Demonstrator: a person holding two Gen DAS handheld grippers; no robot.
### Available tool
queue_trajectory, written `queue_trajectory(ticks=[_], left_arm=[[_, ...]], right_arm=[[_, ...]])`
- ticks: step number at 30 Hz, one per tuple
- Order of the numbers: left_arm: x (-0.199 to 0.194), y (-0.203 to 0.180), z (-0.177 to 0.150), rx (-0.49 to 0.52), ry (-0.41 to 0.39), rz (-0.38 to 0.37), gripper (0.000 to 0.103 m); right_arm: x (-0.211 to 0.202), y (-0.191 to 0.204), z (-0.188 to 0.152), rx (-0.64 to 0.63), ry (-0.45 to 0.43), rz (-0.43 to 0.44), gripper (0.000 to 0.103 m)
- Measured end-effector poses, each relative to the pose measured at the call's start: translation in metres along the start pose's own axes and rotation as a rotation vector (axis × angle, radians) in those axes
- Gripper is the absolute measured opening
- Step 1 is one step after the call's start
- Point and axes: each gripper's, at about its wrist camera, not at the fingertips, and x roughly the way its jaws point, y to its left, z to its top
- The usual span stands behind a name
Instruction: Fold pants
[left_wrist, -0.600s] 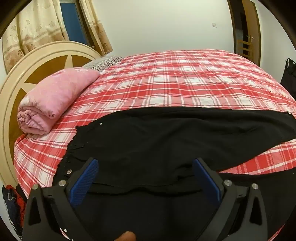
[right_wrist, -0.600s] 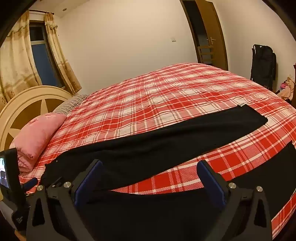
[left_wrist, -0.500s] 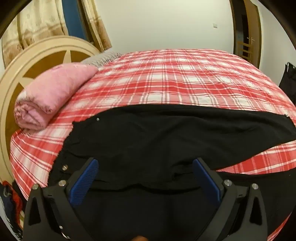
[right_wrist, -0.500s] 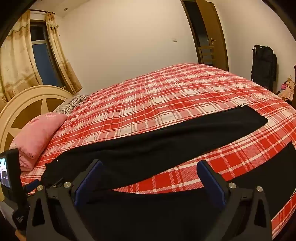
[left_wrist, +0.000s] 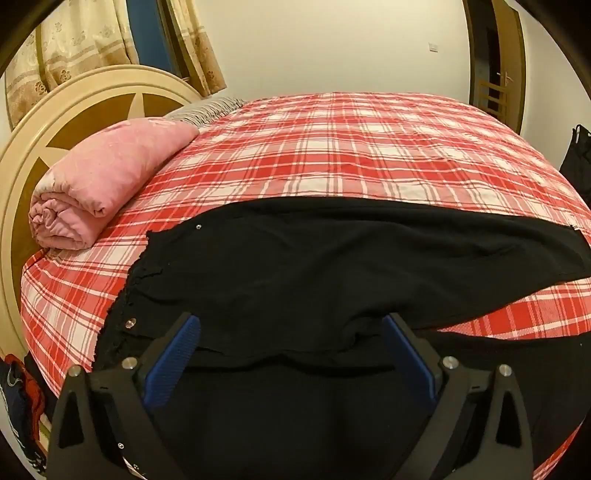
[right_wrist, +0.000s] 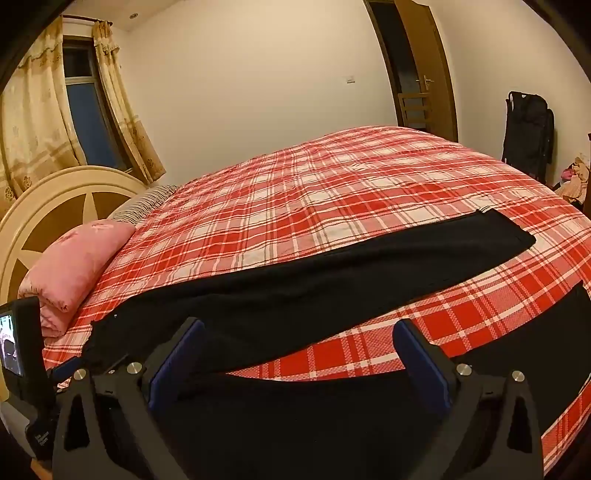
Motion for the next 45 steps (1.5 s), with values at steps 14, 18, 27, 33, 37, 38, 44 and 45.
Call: queue_trajectory(ticks=[14, 18, 27, 33, 37, 38, 44, 45], left_arm=[[0.0007, -0.0015, -0.0017, 0.004, 0.002, 0.004, 0.1], [0.0013, -0.0023, -0.0027, 0.004, 0.003, 0.003, 0.1], [0.0015, -0.0023, -0.0028, 0.001, 0.005, 0.003, 0.1], [0.0015, -0.0029, -0.0025, 0.002, 0.005, 0.007, 0.1], [0.002, -0.0029, -0.0027, 0.001, 0.005, 0.007, 0.1], [0.0016, -0.003, -0.0026, 0.001, 0.005, 0.008, 0.1], [0.0006, -0.0014, -0.0026, 0.0, 0.006, 0.008, 0.1], [0.0005, -0.0009, -0.0025, -0.001, 0.006, 0.008, 0.1]], right_arm=[[0.0, 0.0, -0.0022, 0.003, 0.002, -0.001, 0.102], [0.0012, 0.0001, -0.0034, 0.002, 0.007, -0.002, 0.102], [0.0028, 0.001, -0.0029, 0.001, 0.01, -0.003, 0.102], [0.0019, 0.0025, -0.0022, -0.003, 0.013, -0.001, 0.102], [0.0016, 0.0035, -0.0013, -0.005, 0.011, -0.001, 0.102], [0.0017, 0.0035, -0.0015, -0.005, 0.012, -0.002, 0.102], [0.0013, 0.0049, -0.0017, -0.006, 0.014, -0.002, 0.102], [0.0016, 0.0047, -0.0017, -0.006, 0.014, -0.002, 0.102]])
